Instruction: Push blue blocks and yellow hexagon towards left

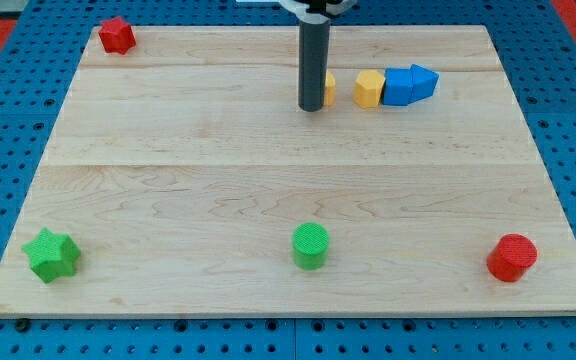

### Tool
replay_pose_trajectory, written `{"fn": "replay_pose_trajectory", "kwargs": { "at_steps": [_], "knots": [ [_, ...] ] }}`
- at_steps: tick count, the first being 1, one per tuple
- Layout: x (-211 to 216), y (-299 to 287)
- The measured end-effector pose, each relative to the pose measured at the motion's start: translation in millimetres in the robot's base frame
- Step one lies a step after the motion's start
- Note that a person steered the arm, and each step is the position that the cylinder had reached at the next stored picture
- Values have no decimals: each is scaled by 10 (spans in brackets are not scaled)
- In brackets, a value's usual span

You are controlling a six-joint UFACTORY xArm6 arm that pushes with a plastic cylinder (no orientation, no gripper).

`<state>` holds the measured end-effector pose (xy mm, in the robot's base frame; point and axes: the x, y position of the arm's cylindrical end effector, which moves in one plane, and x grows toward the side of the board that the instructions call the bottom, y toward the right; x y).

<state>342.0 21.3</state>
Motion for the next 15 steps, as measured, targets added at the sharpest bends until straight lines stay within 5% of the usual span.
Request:
{"fn": "replay_pose_trajectory", "kwargs": {
  "at_steps": [3,6,7,9,11,15],
  "knots": [
    [215,-157],
    [398,1328],
    [398,1334],
    [44,2074],
    [-321,2088],
    [-389,1795]
  ]
}}
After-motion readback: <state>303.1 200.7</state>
